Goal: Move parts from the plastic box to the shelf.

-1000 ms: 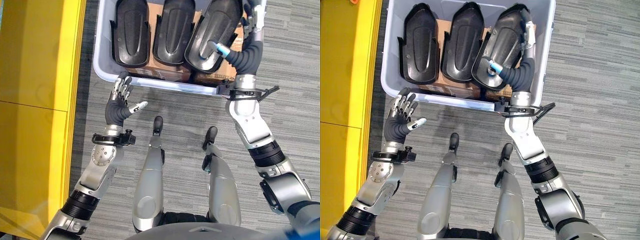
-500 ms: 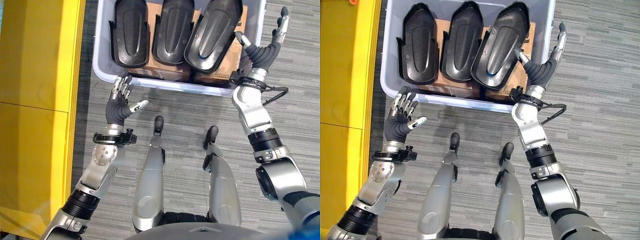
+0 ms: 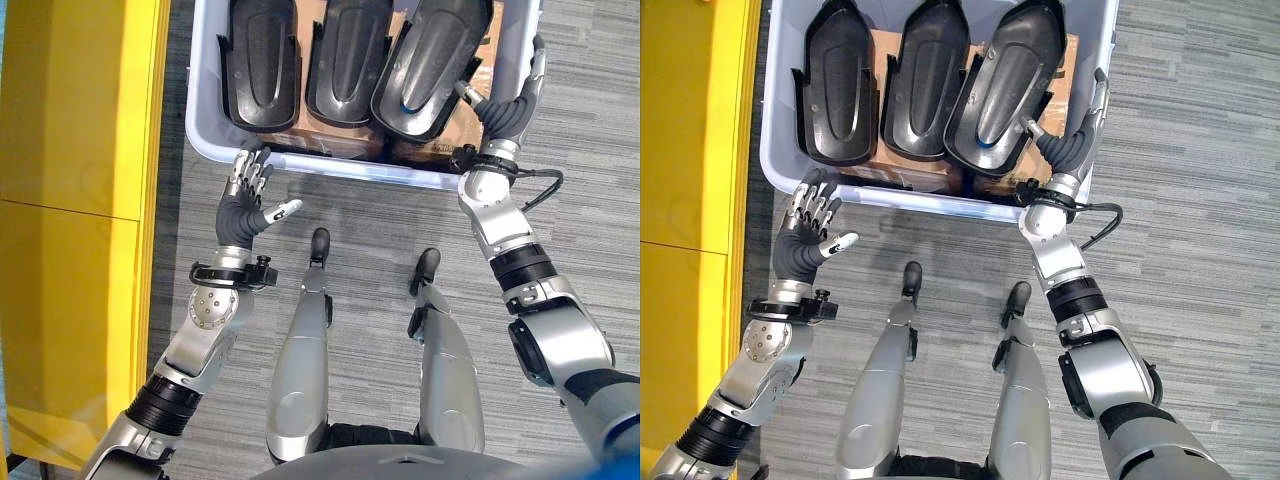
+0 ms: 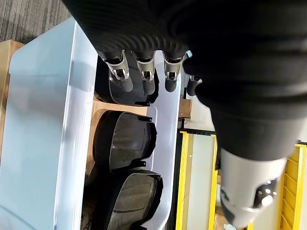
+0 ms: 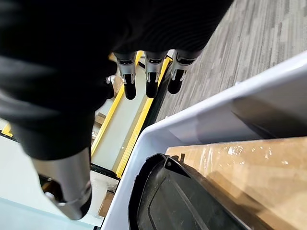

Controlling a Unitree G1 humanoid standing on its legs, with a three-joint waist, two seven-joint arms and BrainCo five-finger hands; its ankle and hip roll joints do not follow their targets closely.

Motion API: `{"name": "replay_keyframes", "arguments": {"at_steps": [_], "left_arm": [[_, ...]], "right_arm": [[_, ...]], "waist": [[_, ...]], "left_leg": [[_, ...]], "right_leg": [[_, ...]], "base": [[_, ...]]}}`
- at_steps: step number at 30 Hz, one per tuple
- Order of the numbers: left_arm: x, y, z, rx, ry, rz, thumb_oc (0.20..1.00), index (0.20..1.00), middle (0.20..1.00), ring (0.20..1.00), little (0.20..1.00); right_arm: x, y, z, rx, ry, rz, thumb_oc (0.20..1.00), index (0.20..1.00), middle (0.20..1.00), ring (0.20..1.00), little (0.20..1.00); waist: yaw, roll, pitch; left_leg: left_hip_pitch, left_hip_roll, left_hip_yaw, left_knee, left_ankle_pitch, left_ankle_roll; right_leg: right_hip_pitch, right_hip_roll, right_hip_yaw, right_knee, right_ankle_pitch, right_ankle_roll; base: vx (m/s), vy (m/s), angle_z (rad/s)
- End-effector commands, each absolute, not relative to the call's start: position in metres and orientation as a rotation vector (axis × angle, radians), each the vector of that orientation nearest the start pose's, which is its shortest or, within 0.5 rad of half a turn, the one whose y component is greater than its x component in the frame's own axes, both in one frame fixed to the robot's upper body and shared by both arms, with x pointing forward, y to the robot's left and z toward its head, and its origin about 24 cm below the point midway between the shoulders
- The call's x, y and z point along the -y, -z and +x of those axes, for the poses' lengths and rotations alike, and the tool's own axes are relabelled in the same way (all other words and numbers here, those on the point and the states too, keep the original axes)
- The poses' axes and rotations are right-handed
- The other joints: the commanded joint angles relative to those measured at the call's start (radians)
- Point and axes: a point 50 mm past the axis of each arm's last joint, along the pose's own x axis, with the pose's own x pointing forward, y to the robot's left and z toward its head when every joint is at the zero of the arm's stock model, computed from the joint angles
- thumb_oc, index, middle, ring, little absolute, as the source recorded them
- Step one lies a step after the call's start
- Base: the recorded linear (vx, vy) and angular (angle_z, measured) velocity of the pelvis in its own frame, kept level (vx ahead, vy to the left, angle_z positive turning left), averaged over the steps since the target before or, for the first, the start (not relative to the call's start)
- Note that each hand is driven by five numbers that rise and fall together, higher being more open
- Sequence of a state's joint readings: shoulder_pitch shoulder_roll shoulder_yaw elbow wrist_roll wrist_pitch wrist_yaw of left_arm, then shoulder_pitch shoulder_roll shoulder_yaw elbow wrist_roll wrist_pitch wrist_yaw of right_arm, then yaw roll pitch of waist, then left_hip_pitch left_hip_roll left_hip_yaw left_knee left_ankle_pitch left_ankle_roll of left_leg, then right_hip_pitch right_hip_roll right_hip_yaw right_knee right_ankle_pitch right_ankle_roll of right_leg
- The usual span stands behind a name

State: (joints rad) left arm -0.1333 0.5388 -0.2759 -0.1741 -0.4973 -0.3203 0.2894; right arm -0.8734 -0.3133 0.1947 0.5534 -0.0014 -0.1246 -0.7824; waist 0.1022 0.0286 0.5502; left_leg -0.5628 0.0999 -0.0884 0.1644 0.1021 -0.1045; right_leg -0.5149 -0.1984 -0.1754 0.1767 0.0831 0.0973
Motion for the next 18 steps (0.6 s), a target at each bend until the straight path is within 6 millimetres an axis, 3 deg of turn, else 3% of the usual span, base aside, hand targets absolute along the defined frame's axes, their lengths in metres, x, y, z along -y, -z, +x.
{"name": "replay_keyframes", "arguments": {"at_steps": [1, 18], "left_arm": [[-0.163, -0.155, 0.241, 0.578, 0.155, -0.096, 1.000, 1.000, 1.000, 1.000, 1.000], [-0.163, -0.152, 0.242, 0.562, 0.153, -0.105, 1.000, 1.000, 1.000, 1.000, 1.000]], "right_arm": [[0.164, -0.237, 0.375, 0.648, 0.556, -0.214, 1.000, 1.000, 1.000, 1.000, 1.000], [0.165, -0.209, 0.395, 0.446, 0.522, -0.154, 1.000, 1.000, 1.000, 1.000, 1.000]], "waist": [[-0.001, 0.031, -0.030], [0.002, 0.039, -0.030]], "left_leg": [[0.015, -0.014, 0.047, 0.083, -0.131, 0.031], [-0.026, -0.018, 0.050, 0.100, -0.137, 0.029]], "right_leg": [[-0.035, -0.062, 0.058, 0.077, -0.053, 0.038], [-0.068, -0.058, 0.066, 0.085, -0.056, 0.036]], "base": [[0.00, 0.000, 0.00], [0.00, -0.001, 0.00]]}}
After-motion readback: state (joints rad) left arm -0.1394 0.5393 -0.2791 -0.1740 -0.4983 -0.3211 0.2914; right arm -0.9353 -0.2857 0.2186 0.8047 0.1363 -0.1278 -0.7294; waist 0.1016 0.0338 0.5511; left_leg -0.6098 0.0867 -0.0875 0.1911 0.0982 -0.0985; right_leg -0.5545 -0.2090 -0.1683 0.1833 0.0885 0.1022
